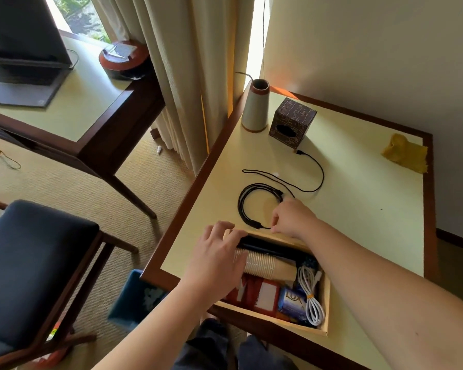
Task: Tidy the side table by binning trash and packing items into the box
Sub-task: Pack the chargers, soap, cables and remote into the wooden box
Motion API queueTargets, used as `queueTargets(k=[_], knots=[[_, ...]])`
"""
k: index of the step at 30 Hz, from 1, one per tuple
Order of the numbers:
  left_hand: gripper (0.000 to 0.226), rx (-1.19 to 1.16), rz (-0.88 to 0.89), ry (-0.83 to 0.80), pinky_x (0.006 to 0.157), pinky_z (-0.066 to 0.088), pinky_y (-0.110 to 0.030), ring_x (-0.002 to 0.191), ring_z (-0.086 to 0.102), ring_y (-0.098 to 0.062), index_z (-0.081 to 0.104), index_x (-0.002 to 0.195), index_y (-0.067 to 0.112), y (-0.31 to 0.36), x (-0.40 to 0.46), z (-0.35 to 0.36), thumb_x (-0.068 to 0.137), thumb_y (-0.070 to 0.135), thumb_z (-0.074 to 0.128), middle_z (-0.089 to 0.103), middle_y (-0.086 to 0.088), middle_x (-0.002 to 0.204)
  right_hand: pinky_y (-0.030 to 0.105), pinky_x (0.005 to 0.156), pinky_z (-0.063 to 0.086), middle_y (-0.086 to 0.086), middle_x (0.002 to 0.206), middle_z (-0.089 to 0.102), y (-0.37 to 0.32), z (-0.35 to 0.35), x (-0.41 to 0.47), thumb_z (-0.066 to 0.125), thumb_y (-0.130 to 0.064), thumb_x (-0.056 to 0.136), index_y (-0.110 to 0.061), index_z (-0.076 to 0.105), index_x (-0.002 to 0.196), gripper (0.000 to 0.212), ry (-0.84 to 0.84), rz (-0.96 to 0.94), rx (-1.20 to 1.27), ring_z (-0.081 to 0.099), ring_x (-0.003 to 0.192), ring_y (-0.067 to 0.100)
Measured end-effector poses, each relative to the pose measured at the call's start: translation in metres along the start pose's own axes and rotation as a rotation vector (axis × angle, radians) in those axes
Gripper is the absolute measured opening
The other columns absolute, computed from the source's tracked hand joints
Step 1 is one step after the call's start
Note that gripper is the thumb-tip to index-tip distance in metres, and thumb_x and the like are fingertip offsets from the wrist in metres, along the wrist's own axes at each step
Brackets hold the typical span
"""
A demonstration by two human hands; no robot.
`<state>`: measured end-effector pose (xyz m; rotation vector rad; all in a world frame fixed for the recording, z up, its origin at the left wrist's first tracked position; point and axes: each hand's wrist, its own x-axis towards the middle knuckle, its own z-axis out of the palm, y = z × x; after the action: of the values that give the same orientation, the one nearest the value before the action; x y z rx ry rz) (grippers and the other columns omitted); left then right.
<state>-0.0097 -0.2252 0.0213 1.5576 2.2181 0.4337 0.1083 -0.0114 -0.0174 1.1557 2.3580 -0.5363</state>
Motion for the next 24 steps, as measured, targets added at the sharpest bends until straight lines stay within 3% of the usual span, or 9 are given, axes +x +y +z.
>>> queueTargets(k=[5, 8, 10, 11, 12, 13, 15, 20, 24], knots=[[0.068, -0.095, 0.025, 0.045, 0.121, 0.021, -0.031, 0.152, 0.022, -0.02, 0.022, 0.161, 0.04, 0.022, 0.045, -0.037, 0.102, 0.052, 0.053, 0.025, 0.009, 0.165, 0.033, 0.079, 0.052, -0.007, 0.1, 0.067, -0.017, -0.08, -0.05, 0.066, -0.036, 0.1, -0.026, 0.068, 0.105, 0.012, 0.19, -0.163, 0.217, 0.063, 0.092, 0.013], [0.075, -0.153, 0.133, 0.085, 0.118, 0.006, -0.029, 0.157, 0.01, -0.018, 0.011, 0.164, 0.038, 0.05, 0.081, -0.075, 0.103, 0.055, 0.05, 0.015, 0.011, 0.171, 0.027, 0.068, 0.047, -0.012, 0.088, 0.068, -0.014, -0.136, -0.092, 0.065, -0.034, 0.101, -0.032, 0.065, 0.1, 0.003, 0.283, -0.232, 0.347, 0.063, 0.082, 0.006], [0.062, -0.188, 0.205, 0.068, 0.122, 0.018, -0.032, 0.152, 0.025, -0.016, 0.028, 0.16, 0.036, 0.076, 0.103, -0.103, 0.104, 0.053, 0.049, 0.033, 0.008, 0.165, 0.025, 0.064, 0.045, -0.011, 0.085, 0.067, -0.009, -0.17, -0.117, 0.065, -0.034, 0.101, -0.035, 0.064, 0.097, 0.004, 0.386, -0.245, 0.397, 0.062, 0.077, 0.005], [0.049, -0.227, 0.234, 0.052, 0.115, 0.038, -0.03, 0.139, 0.045, -0.015, 0.044, 0.151, 0.035, 0.091, 0.111, -0.118, 0.105, 0.05, 0.049, 0.052, 0.006, 0.152, 0.025, 0.063, 0.045, -0.01, 0.083, 0.066, -0.005, -0.186, -0.128, 0.065, -0.034, 0.101, -0.034, 0.065, 0.096, 0.005, 0.435, -0.245, 0.423, 0.06, 0.073, 0.006], [0.033, -0.297, 0.253, 0.034, 0.093, 0.052, -0.024, 0.114, 0.061, -0.01, 0.057, 0.135, 0.034, 0.103, 0.119, -0.13, 0.106, 0.046, 0.05, 0.066, 0.006, 0.128, 0.026, 0.062, 0.045, -0.009, 0.081, 0.065, -0.001, -0.201, -0.139, 0.066, -0.033, 0.1, -0.033, 0.067, 0.095, 0.006, 0.473, -0.243, 0.454, 0.057, 0.069, 0.007], [0.02, -0.38, 0.271, 0.017, 0.073, 0.051, -0.021, 0.089, 0.064, -0.005, 0.063, 0.119, 0.034, 0.116, 0.124, -0.142, 0.106, 0.043, 0.051, 0.07, 0.008, 0.103, 0.026, 0.062, 0.045, -0.008, 0.079, 0.063, 0.004, -0.215, -0.151, 0.066, -0.034, 0.1, -0.032, 0.068, 0.094, 0.006, 0.502, -0.24, 0.491, 0.054, 0.066, 0.007], [0.017, -0.459, 0.34, 0.023, 0.062, 0.051, -0.027, 0.069, 0.06, -0.006, 0.066, 0.107, 0.034, 0.134, 0.131, -0.165, 0.107, 0.041, 0.051, 0.067, 0.007, 0.083, 0.031, 0.065, 0.045, -0.005, 0.077, 0.063, 0.016, -0.241, -0.173, 0.068, -0.039, 0.098, -0.032, 0.071, 0.092, 0.01, 0.561, -0.222, 0.531, 0.055, 0.067, 0.012], [0.018, -0.425, 0.395, 0.1, 0.069, 0.056, -0.043, 0.073, 0.064, -0.025, 0.067, 0.104, 0.037, 0.142, 0.138, -0.225, 0.106, 0.045, 0.051, 0.07, -0.003, 0.087, 0.03, 0.065, 0.041, -0.015, 0.071, 0.069, 0.069, -0.286, -0.241, 0.066, -0.051, 0.095, -0.032, 0.078, 0.092, 0.023, 0.652, -0.125, 0.541, 0.056, 0.058, -0.002], [0.012, -0.236, 0.388, 0.072, 0.075, 0.061, -0.037, 0.074, 0.07, -0.012, 0.069, 0.102, 0.035, 0.151, 0.146, -0.256, 0.101, 0.044, 0.061, 0.072, 0.008, 0.081, 0.026, 0.07, 0.038, -0.029, 0.07, 0.067, 0.095, -0.302, -0.274, 0.065, -0.047, 0.097, -0.027, 0.078, 0.09, 0.025, 0.725, -0.1, 0.582, 0.057, 0.062, -0.014]])
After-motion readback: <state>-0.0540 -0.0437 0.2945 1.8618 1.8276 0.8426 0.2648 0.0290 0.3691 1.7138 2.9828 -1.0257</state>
